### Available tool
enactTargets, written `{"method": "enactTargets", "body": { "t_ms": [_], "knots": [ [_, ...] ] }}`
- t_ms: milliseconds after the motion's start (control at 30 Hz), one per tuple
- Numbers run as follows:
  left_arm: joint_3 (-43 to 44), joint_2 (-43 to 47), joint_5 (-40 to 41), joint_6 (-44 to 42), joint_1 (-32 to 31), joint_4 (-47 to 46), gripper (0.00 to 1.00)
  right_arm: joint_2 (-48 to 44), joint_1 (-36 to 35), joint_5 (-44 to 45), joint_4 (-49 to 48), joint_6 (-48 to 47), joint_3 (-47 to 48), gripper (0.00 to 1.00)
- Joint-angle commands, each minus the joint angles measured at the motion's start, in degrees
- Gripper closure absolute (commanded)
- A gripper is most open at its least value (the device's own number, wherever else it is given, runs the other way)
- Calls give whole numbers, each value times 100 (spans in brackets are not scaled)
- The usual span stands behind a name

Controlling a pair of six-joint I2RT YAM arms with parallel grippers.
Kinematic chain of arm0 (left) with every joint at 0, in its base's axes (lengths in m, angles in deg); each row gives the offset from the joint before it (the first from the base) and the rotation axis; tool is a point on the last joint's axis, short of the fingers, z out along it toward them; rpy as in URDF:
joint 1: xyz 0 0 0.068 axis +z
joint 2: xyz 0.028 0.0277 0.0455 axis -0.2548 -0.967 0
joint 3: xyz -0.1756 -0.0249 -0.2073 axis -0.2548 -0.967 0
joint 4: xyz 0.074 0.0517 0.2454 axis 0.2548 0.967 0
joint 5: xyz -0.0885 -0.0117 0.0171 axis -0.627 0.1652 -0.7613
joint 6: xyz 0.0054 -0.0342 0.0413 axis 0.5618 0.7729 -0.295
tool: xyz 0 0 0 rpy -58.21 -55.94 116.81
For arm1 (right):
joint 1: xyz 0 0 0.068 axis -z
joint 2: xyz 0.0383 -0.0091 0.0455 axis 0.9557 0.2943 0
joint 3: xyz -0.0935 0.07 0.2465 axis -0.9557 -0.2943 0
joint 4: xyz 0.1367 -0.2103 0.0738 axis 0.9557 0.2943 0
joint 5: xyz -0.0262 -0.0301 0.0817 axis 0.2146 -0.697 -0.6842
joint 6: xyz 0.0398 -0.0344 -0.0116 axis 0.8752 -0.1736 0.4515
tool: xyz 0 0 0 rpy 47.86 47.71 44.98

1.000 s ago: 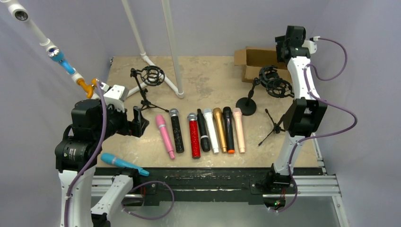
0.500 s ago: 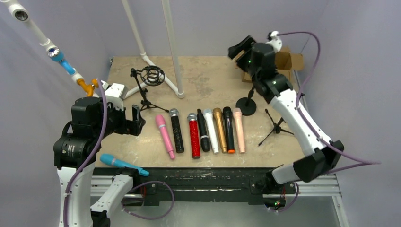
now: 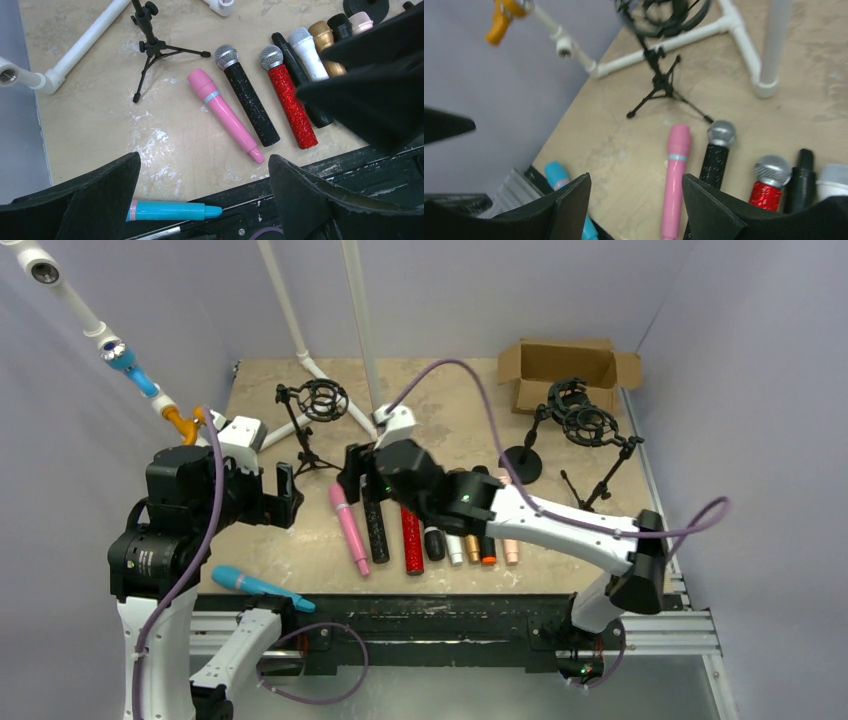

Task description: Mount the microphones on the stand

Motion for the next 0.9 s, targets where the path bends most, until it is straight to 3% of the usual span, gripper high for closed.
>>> {"method": "enactTargets", "body": {
  "t_ms": [0, 367, 567, 700, 867],
  "knots": [
    [164, -3, 10, -53, 27, -101, 0, 776, -414, -126, 276, -299, 374, 31],
    [86, -148, 314, -53, 27, -267, 0, 2341, -480, -87, 122, -232, 808, 35],
    [-29, -217, 733, -213, 31, -436, 1, 2757, -471, -48, -88, -196, 803, 36],
    [-211, -336, 821, -216, 35, -694, 8, 2964, -463, 93, -165, -195, 802, 36],
    [-436, -537, 793, -259, 33, -1092, 26, 3078, -381, 158, -396, -71, 584, 38]
  ]
}}
